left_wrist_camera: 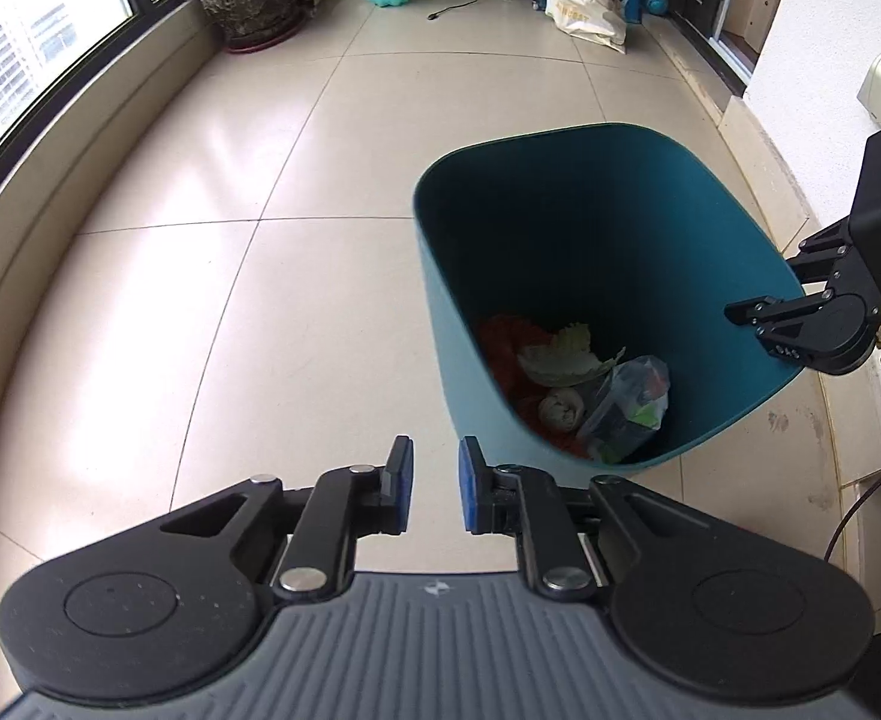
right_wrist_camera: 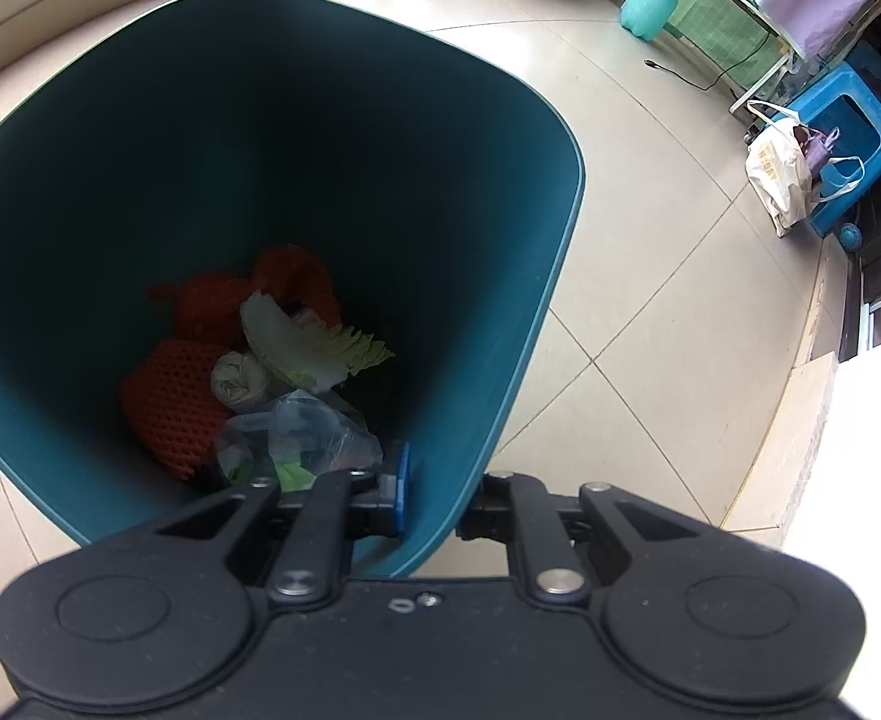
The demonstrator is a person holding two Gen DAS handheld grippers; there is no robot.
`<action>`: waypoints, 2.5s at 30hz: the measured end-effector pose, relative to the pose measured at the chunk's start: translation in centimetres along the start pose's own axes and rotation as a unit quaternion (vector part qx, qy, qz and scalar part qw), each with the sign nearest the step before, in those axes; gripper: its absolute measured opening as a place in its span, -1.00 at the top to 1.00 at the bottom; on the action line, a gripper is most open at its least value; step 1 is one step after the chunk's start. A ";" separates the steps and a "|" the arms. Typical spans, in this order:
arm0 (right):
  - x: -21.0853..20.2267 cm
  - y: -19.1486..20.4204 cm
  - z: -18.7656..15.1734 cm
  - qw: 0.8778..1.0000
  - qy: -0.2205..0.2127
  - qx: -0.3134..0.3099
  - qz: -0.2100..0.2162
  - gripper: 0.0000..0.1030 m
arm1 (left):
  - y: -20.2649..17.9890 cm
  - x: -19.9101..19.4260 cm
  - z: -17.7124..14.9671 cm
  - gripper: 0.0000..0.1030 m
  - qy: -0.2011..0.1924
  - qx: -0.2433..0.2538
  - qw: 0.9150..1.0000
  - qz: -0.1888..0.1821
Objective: Collect trash
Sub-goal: 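Lower the left gripper to the tan snack stick wrapper, then close the left gripper on the tan snack stick wrapper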
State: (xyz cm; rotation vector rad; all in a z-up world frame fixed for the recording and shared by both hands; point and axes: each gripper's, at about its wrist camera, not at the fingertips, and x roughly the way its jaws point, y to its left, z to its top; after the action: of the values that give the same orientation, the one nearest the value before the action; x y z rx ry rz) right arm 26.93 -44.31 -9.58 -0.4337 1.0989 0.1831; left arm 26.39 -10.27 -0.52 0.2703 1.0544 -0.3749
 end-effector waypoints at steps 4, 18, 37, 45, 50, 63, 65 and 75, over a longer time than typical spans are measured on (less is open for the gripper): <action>0.1 0.0 0.1 1.000 0.001 0.002 0.000 0.74 | 2.0 -0.8 -1.5 -0.10 -0.004 -0.015 1.000 0.008; 0.2 0.0 0.0 1.000 0.003 0.001 -0.001 0.74 | 7.6 6.8 -7.1 -0.50 0.077 -0.071 0.994 0.012; 0.2 0.2 0.2 1.000 0.012 0.003 0.000 0.73 | 12.2 23.0 -15.3 -0.50 0.212 -0.102 0.972 0.018; 0.3 0.2 0.2 1.000 0.014 0.005 0.000 0.73 | 12.2 24.1 -16.0 -0.46 0.204 -0.107 0.973 0.008; 0.3 0.2 0.2 1.000 0.014 0.005 0.000 0.73 | 12.6 24.7 -16.6 -0.11 0.218 -0.116 0.969 0.007; 0.3 0.2 0.2 1.000 0.013 0.006 0.000 0.73 | 11.5 24.3 -16.8 0.43 0.211 -0.116 0.970 0.031; 0.2 0.2 0.2 1.000 0.013 0.006 0.000 0.73 | 11.2 23.5 -15.9 0.44 0.208 -0.122 0.970 0.032; 0.2 0.2 0.3 1.000 0.011 0.006 0.000 0.73 | 11.8 19.7 -13.1 0.50 0.168 -0.139 0.975 0.032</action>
State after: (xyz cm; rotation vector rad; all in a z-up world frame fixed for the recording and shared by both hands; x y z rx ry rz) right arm 27.19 -44.02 -9.69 -0.4249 1.1209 0.1728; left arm 29.71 2.21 -23.64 0.1175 1.4107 -0.1207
